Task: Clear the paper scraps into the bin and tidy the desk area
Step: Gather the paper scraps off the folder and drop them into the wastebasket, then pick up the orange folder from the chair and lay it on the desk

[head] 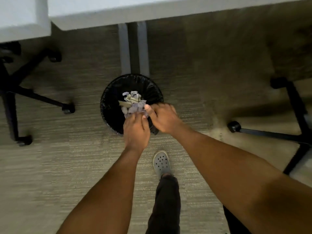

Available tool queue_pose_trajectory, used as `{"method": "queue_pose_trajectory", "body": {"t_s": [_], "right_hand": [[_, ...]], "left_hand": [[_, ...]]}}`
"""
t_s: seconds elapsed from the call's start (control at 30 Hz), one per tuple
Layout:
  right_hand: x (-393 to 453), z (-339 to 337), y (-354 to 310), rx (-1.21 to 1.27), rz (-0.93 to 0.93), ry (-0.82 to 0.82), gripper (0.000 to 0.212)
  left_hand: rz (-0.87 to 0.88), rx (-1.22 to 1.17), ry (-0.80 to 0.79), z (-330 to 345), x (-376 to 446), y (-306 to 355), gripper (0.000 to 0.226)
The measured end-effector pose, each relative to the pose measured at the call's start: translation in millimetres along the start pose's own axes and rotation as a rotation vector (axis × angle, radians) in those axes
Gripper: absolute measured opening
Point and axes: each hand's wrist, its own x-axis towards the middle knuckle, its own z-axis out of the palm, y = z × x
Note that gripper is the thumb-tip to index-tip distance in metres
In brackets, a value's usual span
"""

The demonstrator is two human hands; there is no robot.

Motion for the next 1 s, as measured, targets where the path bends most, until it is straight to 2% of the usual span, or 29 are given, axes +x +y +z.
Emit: {"method": "queue_pose_trajectory", "body": {"t_s": [0.13, 0.27, 0.4, 0.5, 0.73, 0.93, 1.0], "right_hand": [[-57, -54, 24, 0.09, 0.057, 0.137, 0.056], [-114, -106, 53, 0.09, 0.139, 0.219, 0.056], [-168, -154, 89, 0.149, 0.241, 0.388, 0.046], [-208, -185, 119, 0.159, 0.334, 0.466, 0.05], [-300, -244, 198, 0.289, 0.546, 0.706, 0.054], [-366, -286, 279, 0.33, 0.691, 0.801, 0.053], [-386, -297, 310, 0.347, 0.731, 0.827, 0.052]], "left_hand": [[0.07, -0.066, 0.087, -2, -22, 66, 0.034], [0.215, -0.079, -0.042, -1, -45, 141, 0.028], [0.395, -0.042, -0.191, 9, -64, 216, 0.022], [0.537, -0.007, -0.304, 21, -74, 274, 0.02], [0.755, 0.054, -0.477, 68, -95, 409, 0.031], [0.826, 0.075, -0.551, 129, -123, 506, 0.039], [0.725, 0.01, -0.618, 154, -133, 535, 0.038]]}}
